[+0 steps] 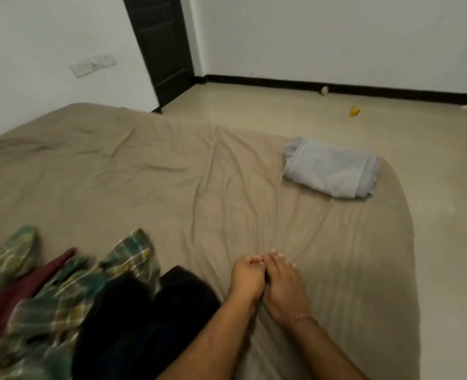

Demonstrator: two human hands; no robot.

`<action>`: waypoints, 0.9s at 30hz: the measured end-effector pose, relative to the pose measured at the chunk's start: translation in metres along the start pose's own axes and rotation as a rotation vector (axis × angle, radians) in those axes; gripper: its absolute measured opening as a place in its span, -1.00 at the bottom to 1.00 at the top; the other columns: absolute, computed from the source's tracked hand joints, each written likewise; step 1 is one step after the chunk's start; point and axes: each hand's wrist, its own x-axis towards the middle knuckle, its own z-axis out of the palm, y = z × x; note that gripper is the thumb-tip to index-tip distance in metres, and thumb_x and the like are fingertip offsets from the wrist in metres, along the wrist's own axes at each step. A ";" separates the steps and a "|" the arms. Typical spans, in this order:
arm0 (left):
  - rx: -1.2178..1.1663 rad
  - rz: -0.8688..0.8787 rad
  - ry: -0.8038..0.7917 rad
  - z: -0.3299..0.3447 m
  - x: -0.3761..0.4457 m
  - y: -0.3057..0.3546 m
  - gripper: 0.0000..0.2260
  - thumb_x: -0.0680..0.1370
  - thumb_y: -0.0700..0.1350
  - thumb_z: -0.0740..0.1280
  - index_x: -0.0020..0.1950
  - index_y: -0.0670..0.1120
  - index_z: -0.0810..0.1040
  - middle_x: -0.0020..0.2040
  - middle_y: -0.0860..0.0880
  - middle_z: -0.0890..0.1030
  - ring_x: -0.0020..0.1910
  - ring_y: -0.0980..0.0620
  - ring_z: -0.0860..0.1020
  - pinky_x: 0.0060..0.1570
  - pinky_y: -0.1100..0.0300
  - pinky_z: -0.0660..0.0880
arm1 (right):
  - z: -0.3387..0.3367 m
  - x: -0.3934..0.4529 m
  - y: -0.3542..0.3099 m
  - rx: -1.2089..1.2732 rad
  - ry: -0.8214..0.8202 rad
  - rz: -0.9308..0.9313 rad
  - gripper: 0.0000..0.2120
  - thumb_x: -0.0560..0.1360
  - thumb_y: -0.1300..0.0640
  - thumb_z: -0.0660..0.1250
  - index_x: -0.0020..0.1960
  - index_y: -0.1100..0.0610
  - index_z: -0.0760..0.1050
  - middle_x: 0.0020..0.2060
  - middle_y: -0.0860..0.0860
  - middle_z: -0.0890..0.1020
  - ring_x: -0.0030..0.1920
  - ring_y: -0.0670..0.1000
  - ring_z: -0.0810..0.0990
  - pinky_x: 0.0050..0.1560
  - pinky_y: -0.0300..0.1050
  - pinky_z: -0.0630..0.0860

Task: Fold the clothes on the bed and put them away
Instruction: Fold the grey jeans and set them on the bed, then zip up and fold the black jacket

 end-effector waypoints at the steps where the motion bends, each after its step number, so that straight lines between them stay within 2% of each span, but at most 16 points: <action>1: 0.097 0.088 0.071 -0.016 -0.016 0.001 -0.72 0.59 -0.37 0.31 -0.16 -0.05 0.69 -0.13 -0.08 0.75 -0.17 0.11 0.68 -0.10 0.30 0.57 | 0.000 -0.007 -0.014 0.086 -0.028 0.023 -0.48 0.45 0.01 0.14 0.34 0.04 0.57 0.26 0.09 0.66 0.27 0.18 0.63 0.32 0.18 0.53; 3: 0.340 0.245 0.183 -0.051 -0.051 0.008 -0.80 0.58 -0.26 0.39 -0.12 0.03 0.68 -0.15 0.08 0.73 -0.20 0.27 0.64 -0.11 0.44 0.51 | -0.006 -0.021 -0.051 0.260 -0.110 0.087 -0.62 0.52 -0.08 0.17 0.31 -0.12 0.49 0.20 -0.06 0.66 0.21 0.09 0.62 0.25 0.10 0.50; 5: 0.541 0.399 0.257 -0.095 -0.074 0.015 -0.88 0.56 -0.19 0.40 -0.04 0.02 0.69 -0.13 0.12 0.70 -0.13 0.24 0.63 -0.08 0.47 0.49 | -0.019 -0.035 -0.096 0.413 -0.250 0.158 -0.60 0.51 -0.18 0.20 0.35 -0.21 0.40 0.17 -0.13 0.67 0.17 0.05 0.63 0.22 0.05 0.53; 7: 0.817 0.468 0.282 -0.137 -0.084 0.021 -0.85 0.52 -0.14 0.40 0.05 0.04 0.66 -0.03 0.08 0.68 0.00 0.10 0.63 0.06 0.22 0.57 | -0.025 -0.044 -0.130 0.390 -0.390 0.178 -0.55 0.46 -0.22 0.27 0.33 -0.22 0.41 0.11 -0.09 0.70 0.13 0.06 0.67 0.15 -0.02 0.57; 8: 0.971 0.434 0.278 -0.156 -0.086 0.023 -0.77 0.51 -0.08 0.41 0.16 0.07 0.64 0.08 0.05 0.66 0.12 0.02 0.61 0.15 0.07 0.57 | -0.024 -0.048 -0.141 0.320 -0.422 0.166 -0.58 0.45 -0.21 0.32 0.28 -0.17 0.47 0.06 -0.05 0.71 0.09 0.08 0.68 0.10 -0.04 0.59; 10: 1.230 0.266 0.219 -0.189 -0.098 0.023 -0.51 0.52 0.08 0.43 0.44 0.13 0.48 0.34 -0.01 0.56 0.36 -0.10 0.49 0.30 -0.11 0.50 | -0.022 -0.062 -0.156 0.244 -0.401 0.201 -0.68 0.50 -0.13 0.38 0.20 -0.06 0.57 0.00 0.01 0.71 0.06 0.12 0.69 0.05 -0.05 0.59; 11: 1.284 0.215 0.171 -0.199 -0.103 0.021 -0.39 0.52 0.17 0.44 0.54 0.12 0.36 0.42 -0.03 0.50 0.42 -0.13 0.44 0.34 -0.16 0.46 | -0.021 -0.068 -0.159 0.315 -0.341 0.249 -0.72 0.53 -0.08 0.39 0.19 -0.02 0.60 -0.01 0.04 0.72 0.05 0.14 0.69 0.04 -0.05 0.59; 14: 1.278 0.240 0.045 -0.217 -0.115 0.014 -0.08 0.42 0.40 0.43 0.64 0.11 0.12 0.51 -0.03 0.45 0.47 -0.18 0.41 0.36 -0.22 0.38 | -0.036 -0.077 -0.156 0.608 -0.051 0.408 -0.82 0.60 0.06 0.40 0.10 0.15 0.65 -0.05 0.15 0.71 0.04 0.21 0.67 -0.04 -0.09 0.49; 16: 1.325 0.257 -0.021 -0.220 -0.129 0.015 -0.02 0.37 0.49 0.40 0.65 0.12 0.10 0.49 -0.03 0.49 0.44 -0.18 0.46 0.35 -0.21 0.40 | -0.064 -0.081 -0.148 0.800 0.174 0.516 -0.84 0.62 0.13 0.39 0.03 0.24 0.63 -0.12 0.16 0.66 0.00 0.21 0.65 -0.06 -0.09 0.44; 17: 1.348 0.285 -0.040 -0.218 -0.136 0.017 -0.14 0.40 0.47 0.38 0.60 0.15 0.22 0.41 -0.03 0.56 0.37 -0.17 0.53 0.31 -0.16 0.45 | -0.080 -0.082 -0.144 0.882 0.266 0.538 -0.86 0.62 0.15 0.38 0.01 0.24 0.61 -0.15 0.14 0.64 -0.04 0.18 0.64 -0.02 -0.04 0.50; 18: 1.355 0.342 -0.042 -0.213 -0.140 0.020 -0.35 0.47 0.40 0.37 0.48 0.17 0.38 0.29 -0.02 0.63 0.28 -0.15 0.59 0.22 -0.09 0.52 | -0.094 -0.082 -0.138 0.941 0.333 0.528 -0.88 0.63 0.16 0.38 -0.02 0.22 0.60 -0.17 0.11 0.63 -0.08 0.14 0.62 0.03 0.05 0.56; 20: 1.324 0.538 0.026 -0.198 -0.153 0.030 -0.70 0.57 0.20 0.33 0.25 0.13 0.56 0.08 0.01 0.68 0.12 -0.13 0.65 0.04 0.01 0.58 | -0.124 -0.086 -0.131 1.008 0.417 0.465 -0.88 0.64 0.15 0.37 -0.07 0.15 0.56 -0.19 0.06 0.63 -0.15 0.04 0.58 0.07 0.08 0.59; 21: 1.312 0.628 0.067 -0.189 -0.159 0.039 -0.76 0.58 0.11 0.32 0.22 0.12 0.57 0.05 0.01 0.69 0.09 -0.13 0.65 0.00 0.04 0.57 | -0.138 -0.087 -0.129 1.030 0.442 0.426 -0.86 0.65 0.14 0.36 -0.08 0.13 0.54 -0.19 0.06 0.64 -0.16 0.01 0.57 0.05 0.05 0.58; 23: 1.216 0.783 0.110 -0.163 -0.170 0.067 -0.71 0.54 0.02 0.30 0.25 0.13 0.58 0.07 0.00 0.70 0.11 -0.13 0.65 0.02 0.03 0.56 | -0.173 -0.085 -0.125 1.061 0.510 0.358 -0.85 0.66 0.12 0.34 -0.09 0.08 0.54 -0.10 0.08 0.67 -0.10 0.00 0.60 0.06 0.01 0.57; 25: 0.999 0.940 0.102 -0.123 -0.190 0.111 -0.64 0.47 -0.04 0.28 0.24 0.14 0.59 0.08 0.01 0.72 0.10 -0.14 0.65 0.04 0.00 0.59 | -0.214 -0.086 -0.120 1.116 0.531 0.290 -0.90 0.66 0.12 0.35 -0.03 0.03 0.59 -0.05 0.02 0.70 -0.03 0.00 0.65 0.07 -0.02 0.61; 27: 0.753 1.064 0.021 -0.072 -0.219 0.163 -0.62 0.42 -0.06 0.25 0.20 0.13 0.62 0.04 0.03 0.72 0.06 -0.12 0.66 0.03 0.01 0.60 | -0.258 -0.090 -0.118 1.189 0.529 0.195 -0.94 0.65 0.11 0.36 0.06 0.04 0.61 -0.06 0.02 0.71 -0.04 -0.02 0.68 -0.01 -0.07 0.61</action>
